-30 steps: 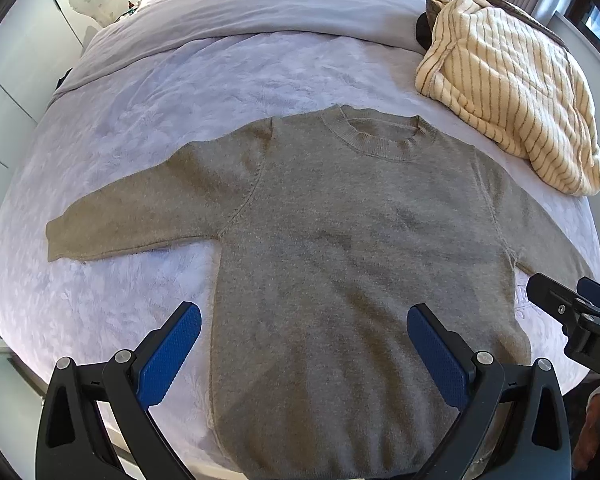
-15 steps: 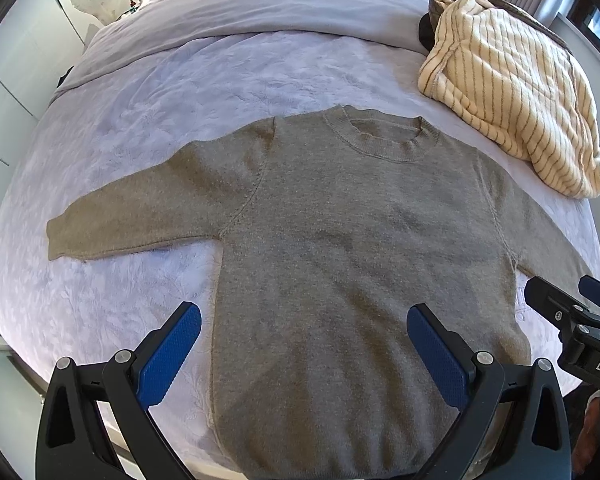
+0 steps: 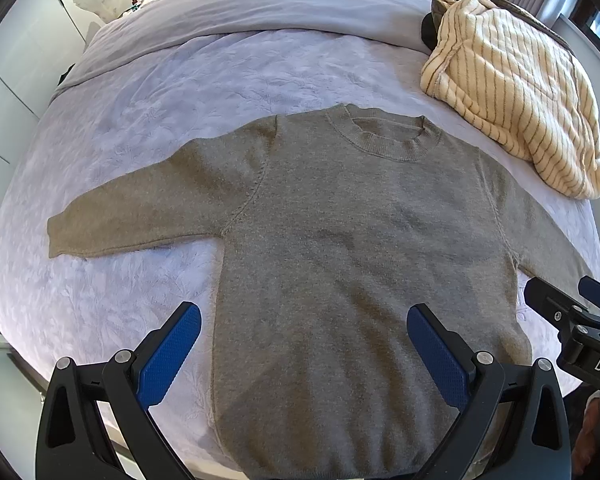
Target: Fold small clothes
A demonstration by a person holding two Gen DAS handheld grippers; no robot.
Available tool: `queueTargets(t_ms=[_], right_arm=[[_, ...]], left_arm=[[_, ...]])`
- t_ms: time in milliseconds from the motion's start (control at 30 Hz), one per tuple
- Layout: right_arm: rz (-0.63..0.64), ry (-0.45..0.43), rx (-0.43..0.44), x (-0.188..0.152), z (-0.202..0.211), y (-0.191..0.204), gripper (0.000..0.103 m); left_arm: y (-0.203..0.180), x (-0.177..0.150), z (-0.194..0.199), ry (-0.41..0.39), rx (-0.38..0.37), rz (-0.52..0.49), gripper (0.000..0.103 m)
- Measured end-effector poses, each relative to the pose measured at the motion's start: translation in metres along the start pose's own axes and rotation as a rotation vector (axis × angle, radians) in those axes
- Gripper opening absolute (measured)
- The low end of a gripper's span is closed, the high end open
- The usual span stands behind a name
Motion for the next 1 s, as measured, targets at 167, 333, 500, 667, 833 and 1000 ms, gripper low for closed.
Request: queueTargets(t_ms=[167, 333, 500, 667, 833, 1000], right_arm=[[-0.001, 0.000, 0.000, 0.0001, 0.0000, -0.0003, 0.103], [-0.005, 0.000, 0.004, -0.0013, -0.0002, 0.0000, 0.103], [-0.002, 0.001, 0.002, -0.0026, -0.0006, 0.0007, 0.103], [-0.002, 0.002, 0.001, -0.0025, -0.0005, 0.0007, 0.103], [0.000, 0.001, 0.001, -0.0018, -0.0004, 0.0010, 0.103], [0.011, -0.002, -0.004, -0.0037, 0.0003, 0.0016, 0.103]], left_arm=[[0.0003, -0.0008, -0.0004, 0.002, -0.001, 0.000, 0.103], [0.0007, -0.0023, -0.0008, 0.002, -0.002, 0.000, 0.103], [0.0006, -0.0022, -0.0007, 0.002, -0.003, 0.001, 0.103], [0.0004, -0.0027, -0.0007, 0.002, -0.004, 0.001, 0.103], [-0.0021, -0.0050, 0.0002, 0.010, -0.008, 0.010, 0.103], [-0.0021, -0.0052, 0.0004, 0.009, -0.009, 0.010, 0.103]])
Point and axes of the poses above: each gripper's, at about its wrist camera, not at the fingertips, and z roughly against the way its jaws point, y to its left, x to its top, the point moved 8 cm from there along -z, roughly the way its jaws point, and after that the axes turned 9 degrees about y, right-handed, at the moved point
